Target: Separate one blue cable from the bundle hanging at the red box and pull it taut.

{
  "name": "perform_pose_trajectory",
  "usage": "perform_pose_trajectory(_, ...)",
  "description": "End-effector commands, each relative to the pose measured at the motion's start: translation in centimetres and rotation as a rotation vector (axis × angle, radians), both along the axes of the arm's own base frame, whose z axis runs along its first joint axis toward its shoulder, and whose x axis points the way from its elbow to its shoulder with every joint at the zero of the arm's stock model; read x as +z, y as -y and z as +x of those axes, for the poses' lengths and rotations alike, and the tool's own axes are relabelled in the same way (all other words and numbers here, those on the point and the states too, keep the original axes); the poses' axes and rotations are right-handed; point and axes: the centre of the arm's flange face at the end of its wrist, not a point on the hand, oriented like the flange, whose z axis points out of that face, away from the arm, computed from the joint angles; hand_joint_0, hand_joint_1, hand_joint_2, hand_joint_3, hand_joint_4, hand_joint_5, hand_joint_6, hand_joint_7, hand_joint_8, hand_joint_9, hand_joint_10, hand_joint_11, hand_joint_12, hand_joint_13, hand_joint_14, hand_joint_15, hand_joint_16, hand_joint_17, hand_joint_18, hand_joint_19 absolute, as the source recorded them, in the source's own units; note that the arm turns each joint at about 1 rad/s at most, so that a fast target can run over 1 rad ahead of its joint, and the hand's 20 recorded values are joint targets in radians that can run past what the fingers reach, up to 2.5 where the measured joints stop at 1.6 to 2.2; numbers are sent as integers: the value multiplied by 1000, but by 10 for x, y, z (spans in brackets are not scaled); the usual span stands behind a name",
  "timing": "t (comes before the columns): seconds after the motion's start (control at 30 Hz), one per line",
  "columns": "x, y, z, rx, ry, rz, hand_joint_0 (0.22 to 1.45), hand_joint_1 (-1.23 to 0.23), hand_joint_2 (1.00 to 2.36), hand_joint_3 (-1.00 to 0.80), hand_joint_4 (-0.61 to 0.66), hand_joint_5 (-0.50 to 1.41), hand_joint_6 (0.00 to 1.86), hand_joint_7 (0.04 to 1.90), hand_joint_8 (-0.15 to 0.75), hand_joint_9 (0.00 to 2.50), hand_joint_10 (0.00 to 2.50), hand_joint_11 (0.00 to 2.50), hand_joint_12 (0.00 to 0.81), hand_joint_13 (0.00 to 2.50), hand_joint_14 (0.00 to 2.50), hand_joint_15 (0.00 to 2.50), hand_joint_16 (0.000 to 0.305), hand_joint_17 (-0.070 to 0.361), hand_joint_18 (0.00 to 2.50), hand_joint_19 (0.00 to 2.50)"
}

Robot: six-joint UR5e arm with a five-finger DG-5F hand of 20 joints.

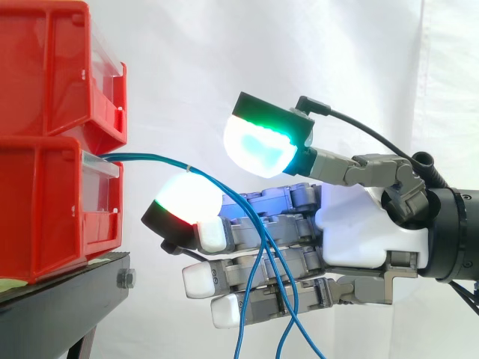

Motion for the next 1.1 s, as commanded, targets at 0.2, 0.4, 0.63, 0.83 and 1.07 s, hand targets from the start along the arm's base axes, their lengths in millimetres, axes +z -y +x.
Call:
perform_pose_trajectory(0.2, 0, 0, 0, 5, -3, 1, 673, -673, 1010, -329, 175, -148, 659, 1064, 292, 778, 16, 585, 306, 787, 13, 372, 31, 70, 643, 377)
perform_pose_trajectory(0.4, 0, 0, 0, 5, -3, 1, 660, -678, 1008, -354, 173, -155, 693, 1028, 289, 782, 16, 584, 307, 797, 14, 379, 31, 69, 648, 383)
perform_pose_trajectory(0.63, -2, 3, -2, 2, -23, 4, 630, -669, 1006, -399, 170, -164, 747, 957, 294, 791, 16, 598, 309, 801, 14, 383, 30, 68, 653, 372)
perform_pose_trajectory(0.83, -3, 3, -5, 24, -48, 1, 626, -669, 1006, -405, 176, -167, 776, 939, 299, 799, 14, 601, 309, 804, 14, 384, 30, 68, 655, 372)
perform_pose_trajectory(1.07, 3, 5, -8, 27, -55, 0, 624, -675, 1010, -322, 153, -170, 792, 945, 299, 800, 17, 612, 312, 804, 14, 387, 31, 69, 657, 378)
